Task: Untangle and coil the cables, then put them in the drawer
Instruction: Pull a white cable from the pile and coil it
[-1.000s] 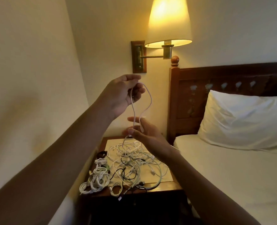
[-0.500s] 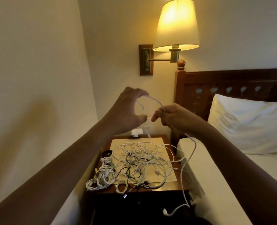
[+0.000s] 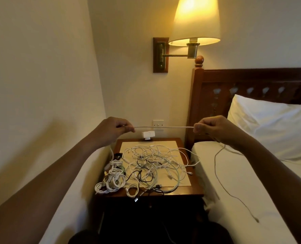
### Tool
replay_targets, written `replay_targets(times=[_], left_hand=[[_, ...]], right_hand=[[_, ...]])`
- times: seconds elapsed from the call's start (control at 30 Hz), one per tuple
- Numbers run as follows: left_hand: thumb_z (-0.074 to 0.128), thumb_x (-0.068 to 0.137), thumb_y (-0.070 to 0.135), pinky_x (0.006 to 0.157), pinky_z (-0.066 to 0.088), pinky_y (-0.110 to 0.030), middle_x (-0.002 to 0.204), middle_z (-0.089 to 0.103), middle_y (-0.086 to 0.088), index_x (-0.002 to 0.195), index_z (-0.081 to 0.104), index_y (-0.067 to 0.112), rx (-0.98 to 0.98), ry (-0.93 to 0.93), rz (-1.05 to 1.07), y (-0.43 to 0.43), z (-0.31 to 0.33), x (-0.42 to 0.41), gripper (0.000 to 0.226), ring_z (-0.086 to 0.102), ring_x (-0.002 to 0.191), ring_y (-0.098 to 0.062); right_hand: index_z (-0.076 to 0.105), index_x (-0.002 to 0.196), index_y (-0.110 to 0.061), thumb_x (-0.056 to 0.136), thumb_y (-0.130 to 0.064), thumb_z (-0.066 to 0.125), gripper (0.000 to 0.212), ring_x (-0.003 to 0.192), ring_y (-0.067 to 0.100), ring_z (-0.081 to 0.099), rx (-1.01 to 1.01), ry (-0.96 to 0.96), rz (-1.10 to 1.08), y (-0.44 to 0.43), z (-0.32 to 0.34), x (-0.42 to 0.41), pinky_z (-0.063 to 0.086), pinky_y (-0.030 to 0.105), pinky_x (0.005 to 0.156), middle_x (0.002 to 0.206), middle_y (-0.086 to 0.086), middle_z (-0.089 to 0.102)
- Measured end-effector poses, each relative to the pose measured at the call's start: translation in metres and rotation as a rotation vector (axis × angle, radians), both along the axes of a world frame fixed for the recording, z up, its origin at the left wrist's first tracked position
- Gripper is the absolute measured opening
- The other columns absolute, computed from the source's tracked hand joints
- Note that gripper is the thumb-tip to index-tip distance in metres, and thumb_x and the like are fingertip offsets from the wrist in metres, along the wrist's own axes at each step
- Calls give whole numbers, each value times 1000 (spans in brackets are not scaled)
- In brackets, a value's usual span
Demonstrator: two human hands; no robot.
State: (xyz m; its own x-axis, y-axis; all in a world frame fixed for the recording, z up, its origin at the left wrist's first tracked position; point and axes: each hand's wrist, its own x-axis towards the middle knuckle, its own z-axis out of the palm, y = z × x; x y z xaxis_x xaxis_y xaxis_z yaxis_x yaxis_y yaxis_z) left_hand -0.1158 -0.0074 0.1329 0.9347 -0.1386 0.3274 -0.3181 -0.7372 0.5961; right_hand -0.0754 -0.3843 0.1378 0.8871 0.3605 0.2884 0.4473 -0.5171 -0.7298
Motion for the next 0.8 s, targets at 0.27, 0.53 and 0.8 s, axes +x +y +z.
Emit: replay_targets(times=[0.27,0.53,0.8], left_hand=[[64,95,48,56,34,-32,47,51,11,64,70,18,169,-179,356,34,-26,5,43,49,49,-8],[62,91,61,57,40,-27,55,61,4,62,69,25,242,-89,-41,-67,-13,-3,47,56,52,-13],[54,102,44,57,38,-30,55,56,1,73,70,22,72,132,-46,-38,-10,-22,40,47,50,-14]], right_hand=[[77,90,-15,101,-39,58,32,61,10,56,-179,200,-95,-36,-54,11,44,19,54,71,1,63],[53,145,-22,91,-56,64,65,120,10,63,-234,174,218,54,-39,-24,52,34,101,133,-8,65],[73,89,-24,109,-28,47,33,55,-2,48,143,-24,77,76,-44,-9,38,21,58,61,-17,58]])
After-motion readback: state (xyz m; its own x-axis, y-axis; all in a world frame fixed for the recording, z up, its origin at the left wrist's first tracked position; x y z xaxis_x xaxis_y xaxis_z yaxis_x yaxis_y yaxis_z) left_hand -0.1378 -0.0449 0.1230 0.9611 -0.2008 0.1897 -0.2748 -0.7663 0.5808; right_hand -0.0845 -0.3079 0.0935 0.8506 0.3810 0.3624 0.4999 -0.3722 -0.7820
